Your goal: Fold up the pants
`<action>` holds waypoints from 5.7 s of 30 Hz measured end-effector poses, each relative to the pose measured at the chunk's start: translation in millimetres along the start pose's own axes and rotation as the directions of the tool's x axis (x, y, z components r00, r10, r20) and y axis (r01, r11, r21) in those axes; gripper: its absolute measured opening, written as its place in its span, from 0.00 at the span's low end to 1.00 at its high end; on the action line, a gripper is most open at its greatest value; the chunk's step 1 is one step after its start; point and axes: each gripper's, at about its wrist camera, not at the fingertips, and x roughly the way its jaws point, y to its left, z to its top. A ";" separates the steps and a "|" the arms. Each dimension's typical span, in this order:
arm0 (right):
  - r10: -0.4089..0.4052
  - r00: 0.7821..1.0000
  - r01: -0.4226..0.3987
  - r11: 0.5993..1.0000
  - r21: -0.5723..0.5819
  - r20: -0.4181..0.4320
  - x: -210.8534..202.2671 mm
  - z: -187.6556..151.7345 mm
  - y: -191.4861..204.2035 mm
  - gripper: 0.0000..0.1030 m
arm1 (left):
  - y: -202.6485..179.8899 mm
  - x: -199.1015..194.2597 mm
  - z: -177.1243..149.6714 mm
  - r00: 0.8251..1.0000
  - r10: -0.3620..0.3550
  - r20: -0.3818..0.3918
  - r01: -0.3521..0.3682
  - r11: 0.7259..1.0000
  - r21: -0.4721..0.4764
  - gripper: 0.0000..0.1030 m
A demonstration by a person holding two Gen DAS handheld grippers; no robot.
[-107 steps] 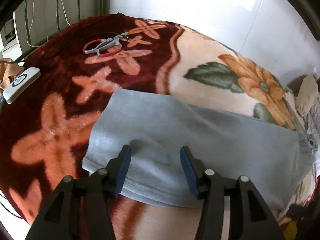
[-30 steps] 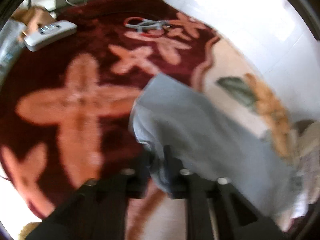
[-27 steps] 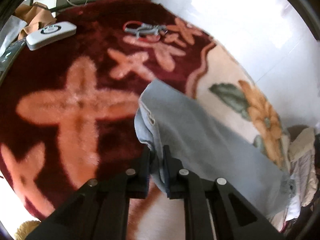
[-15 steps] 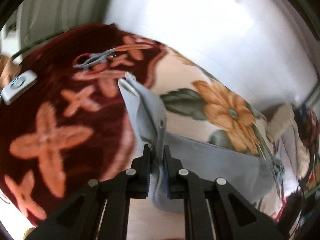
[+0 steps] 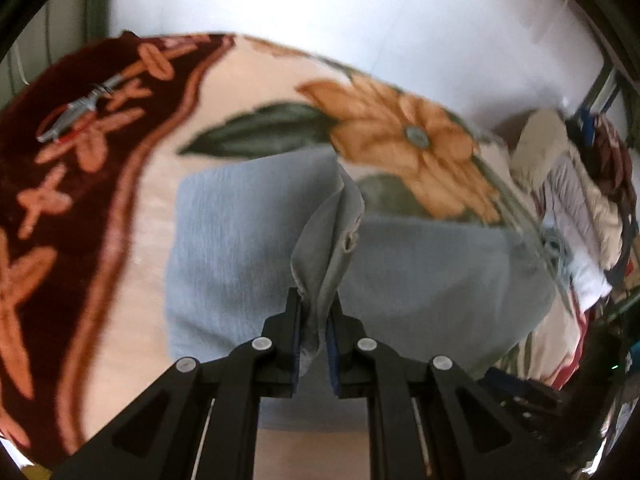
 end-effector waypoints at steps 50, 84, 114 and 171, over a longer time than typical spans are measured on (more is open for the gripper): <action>-0.021 1.000 0.023 0.997 -0.074 0.023 -2.9 5.0 13.8 0.44 | 4.8 22.3 12.7 0.999 0.035 -0.034 -0.032 0.994 0.105 0.21; -0.120 0.987 0.061 0.900 0.432 0.110 -26.8 58.8 -160.1 0.63 | -30.0 -0.4 -16.1 0.989 0.145 -0.041 -0.139 0.983 0.116 0.48; -0.065 0.985 0.111 0.950 -0.292 0.161 -28.4 90.2 76.5 0.08 | 53.6 -35.1 -15.8 0.975 0.214 -0.056 -0.218 0.973 -0.073 0.50; -0.047 0.999 0.045 0.984 -0.170 -0.005 17.5 37.1 15.2 0.28 | -48.8 31.5 -6.3 0.978 0.168 -0.122 -0.168 0.986 0.016 0.56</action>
